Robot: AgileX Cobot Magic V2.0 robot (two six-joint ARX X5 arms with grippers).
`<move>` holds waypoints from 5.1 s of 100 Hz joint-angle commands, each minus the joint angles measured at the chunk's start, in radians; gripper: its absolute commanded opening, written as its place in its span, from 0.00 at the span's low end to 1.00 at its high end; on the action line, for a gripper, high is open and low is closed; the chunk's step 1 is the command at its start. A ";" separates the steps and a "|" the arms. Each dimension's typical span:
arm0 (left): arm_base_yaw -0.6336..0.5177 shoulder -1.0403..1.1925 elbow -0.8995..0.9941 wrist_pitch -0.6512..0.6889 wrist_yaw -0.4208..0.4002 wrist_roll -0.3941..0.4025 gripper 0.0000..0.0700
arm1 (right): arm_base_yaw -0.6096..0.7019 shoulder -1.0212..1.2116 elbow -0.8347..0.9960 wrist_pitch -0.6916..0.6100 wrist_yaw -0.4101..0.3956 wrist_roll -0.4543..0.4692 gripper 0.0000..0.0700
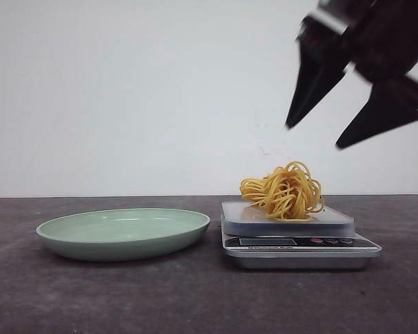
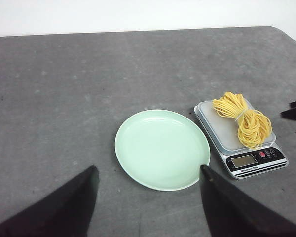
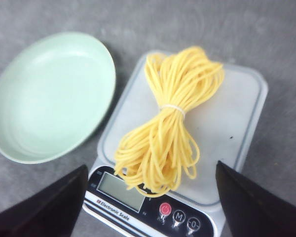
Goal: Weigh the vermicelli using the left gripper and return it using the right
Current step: 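Lower the right gripper onto the vermicelli on the scale and close, then lift the vermicelli with the right gripper and carry it over the plate, then release the vermicelli onto the green plate and raise the right gripper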
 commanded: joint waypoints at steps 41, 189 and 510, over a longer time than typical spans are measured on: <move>-0.011 0.006 0.010 0.009 -0.008 -0.003 0.56 | 0.047 0.294 0.257 -0.085 0.072 0.006 0.75; -0.011 0.006 0.009 0.013 -0.008 -0.003 0.56 | 0.140 0.267 0.275 -0.132 0.155 0.056 0.00; -0.011 0.006 0.009 0.018 -0.035 0.001 0.56 | 0.438 -0.134 0.617 -0.612 0.599 0.036 0.63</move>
